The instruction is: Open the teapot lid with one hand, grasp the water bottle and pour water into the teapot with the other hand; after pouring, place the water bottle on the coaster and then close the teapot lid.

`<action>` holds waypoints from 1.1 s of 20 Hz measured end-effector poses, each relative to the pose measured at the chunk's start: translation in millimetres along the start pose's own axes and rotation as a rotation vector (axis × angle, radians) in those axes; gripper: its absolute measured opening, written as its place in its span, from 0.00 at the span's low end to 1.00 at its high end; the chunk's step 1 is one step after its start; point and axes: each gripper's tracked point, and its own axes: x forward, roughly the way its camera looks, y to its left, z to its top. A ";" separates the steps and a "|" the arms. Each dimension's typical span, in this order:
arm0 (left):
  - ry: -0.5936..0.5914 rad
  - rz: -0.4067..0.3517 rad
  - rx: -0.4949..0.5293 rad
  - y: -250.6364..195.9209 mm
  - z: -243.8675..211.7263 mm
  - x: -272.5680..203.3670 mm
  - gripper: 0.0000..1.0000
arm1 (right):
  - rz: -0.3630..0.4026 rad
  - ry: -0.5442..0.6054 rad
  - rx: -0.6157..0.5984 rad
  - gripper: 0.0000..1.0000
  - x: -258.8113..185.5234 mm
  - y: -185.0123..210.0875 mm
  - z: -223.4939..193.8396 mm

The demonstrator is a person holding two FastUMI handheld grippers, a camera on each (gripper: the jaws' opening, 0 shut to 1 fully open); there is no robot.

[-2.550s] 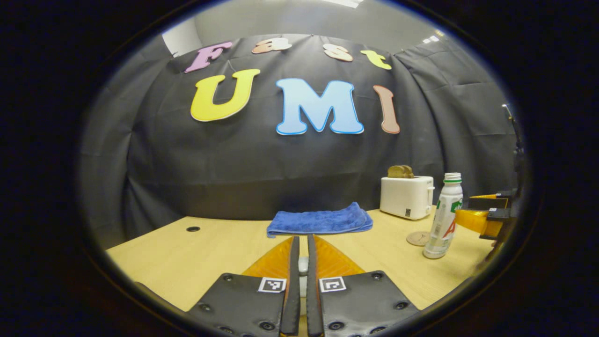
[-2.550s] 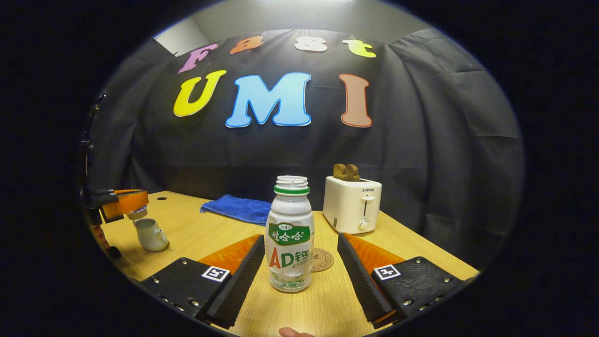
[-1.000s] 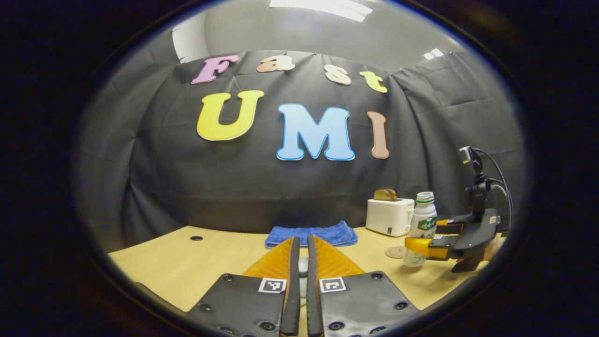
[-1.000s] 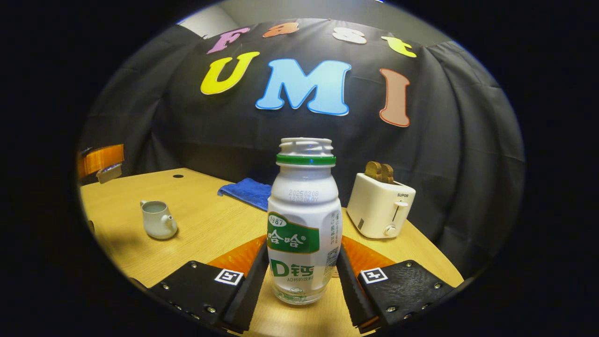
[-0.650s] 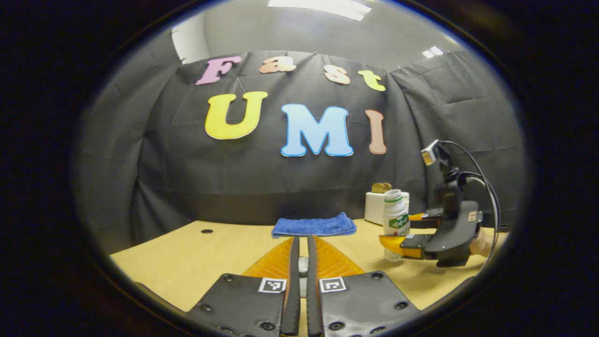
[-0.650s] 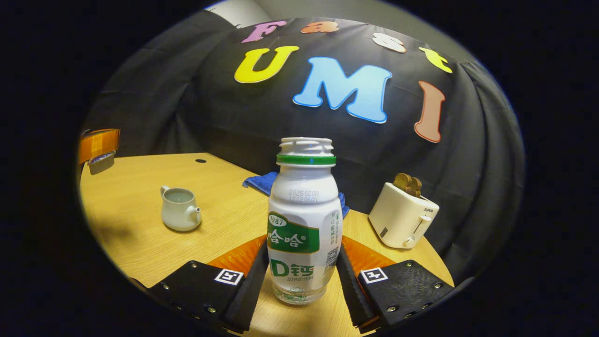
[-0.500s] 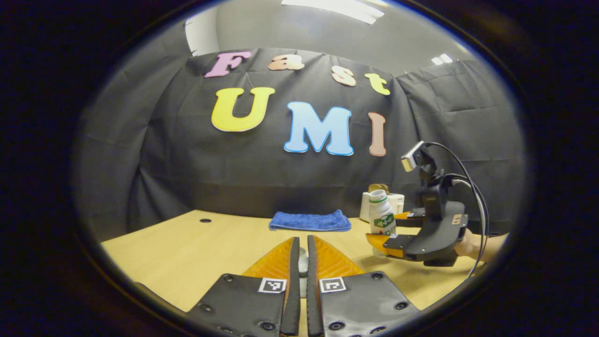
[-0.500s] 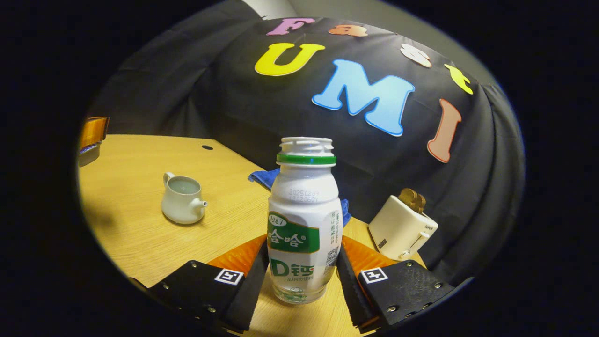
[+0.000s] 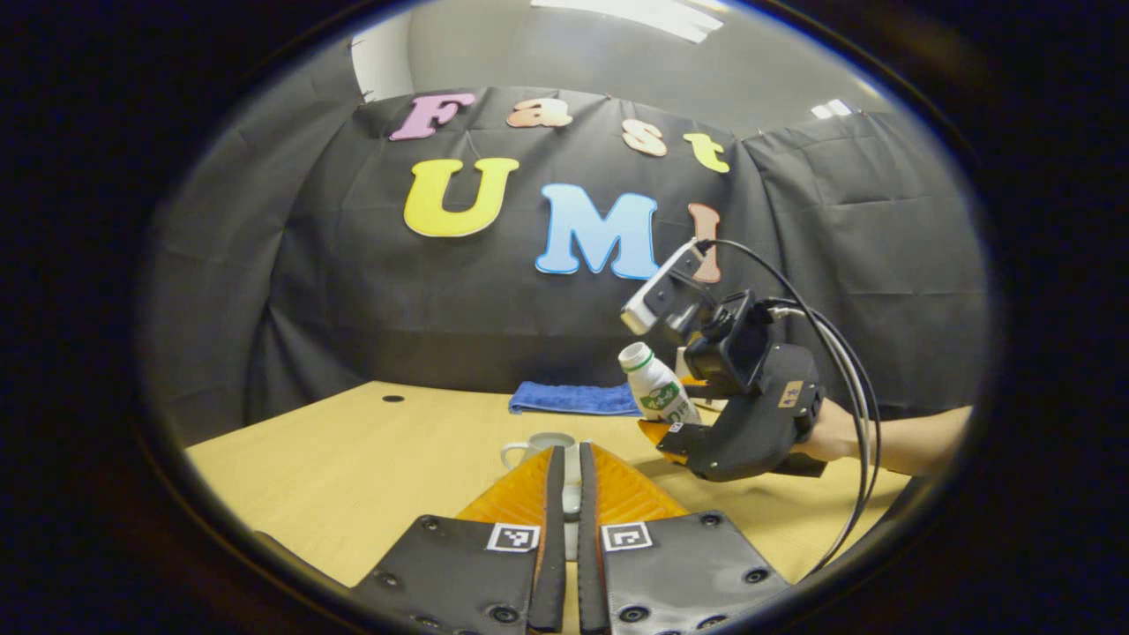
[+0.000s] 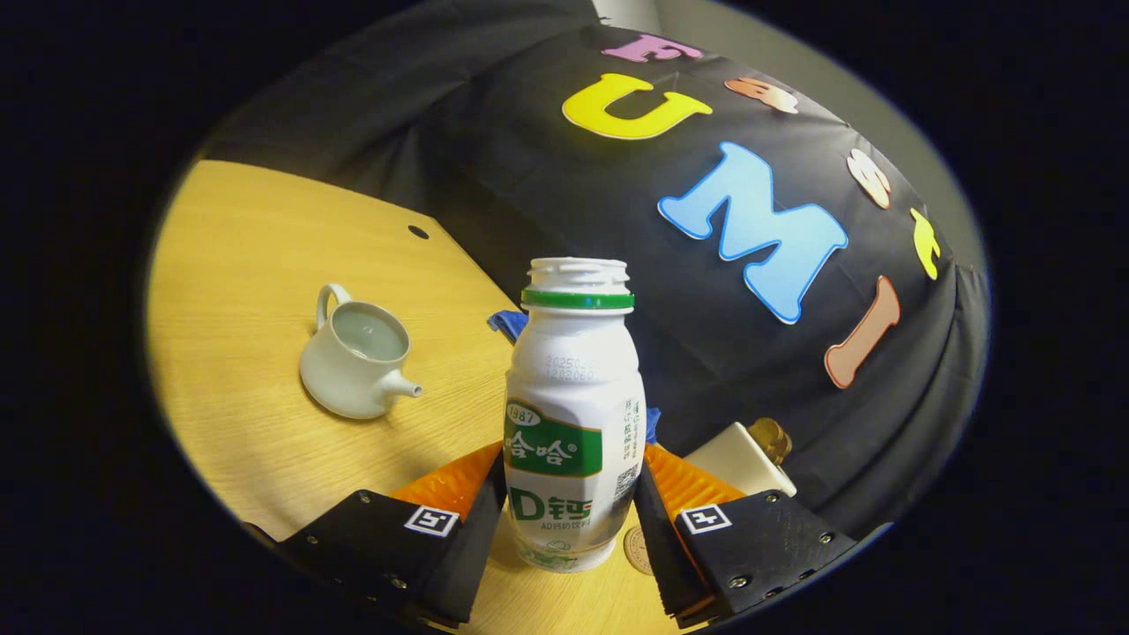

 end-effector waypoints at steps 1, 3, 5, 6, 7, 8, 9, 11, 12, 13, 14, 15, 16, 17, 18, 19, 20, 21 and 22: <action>-0.001 0.006 0.002 2.5 -1.3 -3.4 0.16 | -0.013 0.003 -0.032 0.76 3.0 -0.4 0.5; -0.003 0.015 0.007 6.9 -3.1 -9.2 0.16 | -0.033 0.007 -0.099 0.76 7.7 2.5 1.0; -0.019 0.024 0.007 10.9 0.4 -13.3 0.12 | -0.055 0.004 -0.181 0.77 11.0 4.8 2.1; -0.022 0.026 0.008 11.7 4.1 -15.0 0.12 | -0.071 0.005 -0.222 0.77 11.0 4.2 1.1; -0.028 0.026 0.009 10.4 3.3 -15.8 0.12 | -0.078 0.007 -0.258 0.76 10.8 6.4 0.3; -0.036 0.026 0.010 10.3 6.5 -16.8 0.12 | -0.082 0.006 -0.287 0.77 12.4 9.3 0.0; -0.041 0.027 0.014 10.8 8.9 -17.5 0.16 | -0.083 0.007 -0.311 0.77 14.0 10.7 0.0; -0.040 0.028 0.018 10.8 7.6 -16.8 0.16 | -0.086 0.011 -0.355 0.76 18.7 12.3 2.9; -0.035 0.028 0.015 11.4 6.2 -15.6 0.16 | -0.090 0.011 -0.372 0.76 20.6 14.0 4.8; -0.028 0.029 0.013 12.8 3.0 -15.4 0.16 | -0.093 0.012 -0.387 0.76 23.4 14.6 5.3; -0.025 0.031 0.010 14.2 2.4 -15.2 0.16 | -0.098 0.012 -0.400 0.76 24.9 15.5 6.0; -0.024 0.031 0.008 14.9 2.6 -14.9 0.16 | -0.102 0.014 -0.415 0.76 26.7 16.3 5.6; -0.022 0.032 0.008 15.4 3.1 -14.9 0.12 | -0.108 0.014 -0.440 0.77 28.3 16.5 7.2; -0.019 0.034 0.008 16.7 1.2 -13.8 0.12 | -0.120 0.011 -0.469 0.77 28.9 15.5 9.2; -0.017 0.035 0.008 17.0 1.0 -13.4 0.16 | -0.130 0.008 -0.500 0.76 30.3 14.7 11.5; -0.015 0.035 0.006 17.1 -0.6 -13.3 0.12 | -0.140 0.003 -0.522 0.77 31.6 13.8 13.1; -0.012 0.034 0.004 17.2 -0.9 -12.9 0.12 | -0.147 0.000 -0.546 0.76 32.9 13.8 14.1; -0.012 0.039 0.003 18.7 -1.1 -13.2 0.12 | -0.150 -0.006 -0.565 0.76 34.3 14.9 13.5; -0.012 0.041 0.005 19.9 -1.1 -12.7 0.16 | -0.154 -0.009 -0.583 0.76 33.4 15.6 13.9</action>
